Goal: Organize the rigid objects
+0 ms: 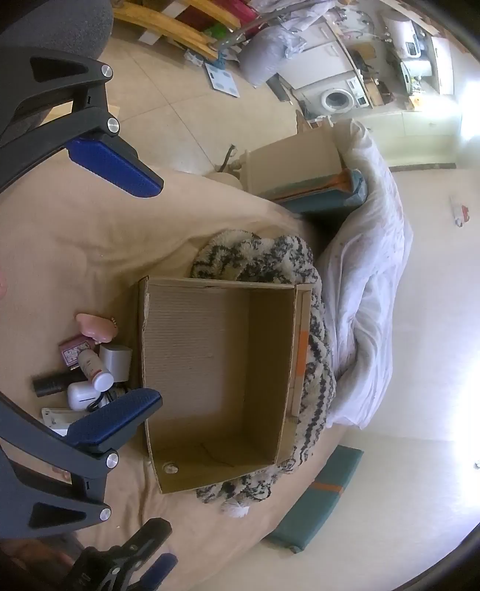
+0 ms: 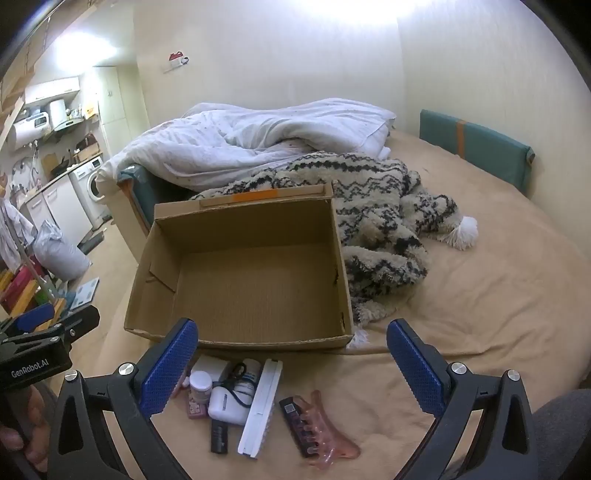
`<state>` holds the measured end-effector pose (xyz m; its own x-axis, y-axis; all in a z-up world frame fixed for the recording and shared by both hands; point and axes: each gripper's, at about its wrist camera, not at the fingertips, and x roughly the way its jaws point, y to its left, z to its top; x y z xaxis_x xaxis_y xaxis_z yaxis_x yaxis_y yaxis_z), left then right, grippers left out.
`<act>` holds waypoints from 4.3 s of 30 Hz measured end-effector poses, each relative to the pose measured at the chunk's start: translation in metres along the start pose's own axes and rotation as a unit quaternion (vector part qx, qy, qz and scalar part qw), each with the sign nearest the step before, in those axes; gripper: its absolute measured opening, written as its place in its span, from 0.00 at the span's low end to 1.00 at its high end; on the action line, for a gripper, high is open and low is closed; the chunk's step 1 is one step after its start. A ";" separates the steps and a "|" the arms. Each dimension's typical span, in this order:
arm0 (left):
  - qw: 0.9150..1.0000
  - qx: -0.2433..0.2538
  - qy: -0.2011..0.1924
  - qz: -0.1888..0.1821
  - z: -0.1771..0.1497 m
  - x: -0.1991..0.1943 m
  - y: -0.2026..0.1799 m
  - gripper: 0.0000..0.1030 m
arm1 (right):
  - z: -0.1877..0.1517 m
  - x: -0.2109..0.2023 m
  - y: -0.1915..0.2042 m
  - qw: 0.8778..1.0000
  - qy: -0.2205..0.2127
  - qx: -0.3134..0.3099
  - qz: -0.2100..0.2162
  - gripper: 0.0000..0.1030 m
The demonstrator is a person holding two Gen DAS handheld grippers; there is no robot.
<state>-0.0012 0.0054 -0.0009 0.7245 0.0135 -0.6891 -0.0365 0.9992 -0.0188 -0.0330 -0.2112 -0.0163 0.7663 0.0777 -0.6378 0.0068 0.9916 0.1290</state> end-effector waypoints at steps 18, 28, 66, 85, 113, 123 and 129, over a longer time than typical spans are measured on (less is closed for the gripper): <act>1.000 0.001 0.000 0.000 0.000 0.001 0.000 1.00 | 0.000 0.001 0.001 1.000 -0.001 0.000 0.000 1.00; 1.000 0.001 0.001 0.000 0.000 0.001 0.000 1.00 | 0.001 0.001 0.001 1.000 -0.002 -0.001 -0.001 1.00; 1.000 -0.002 0.004 0.003 -0.002 0.007 0.014 1.00 | 0.000 -0.001 0.002 1.000 -0.002 -0.001 -0.001 1.00; 1.000 -0.001 0.002 0.002 -0.003 0.007 0.012 1.00 | -0.001 -0.002 0.002 1.000 -0.004 -0.003 -0.004 1.00; 0.988 -0.080 0.128 0.043 -0.013 0.047 0.048 1.00 | -0.037 0.123 -0.020 0.917 0.347 0.139 0.141 0.47; 0.982 -0.081 0.166 0.031 -0.019 0.062 0.051 1.00 | -0.059 0.156 -0.006 0.900 0.391 0.138 0.130 0.35; 0.980 -0.072 0.183 0.033 -0.021 0.070 0.047 1.00 | -0.054 0.139 -0.005 0.910 0.387 0.092 0.114 0.23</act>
<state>0.0335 0.0525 -0.0651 0.4235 0.0364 -0.9052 -0.1901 0.9805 -0.0495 0.0388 -0.1998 -0.1466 0.0795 0.3997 -0.9132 0.0653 0.9120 0.4049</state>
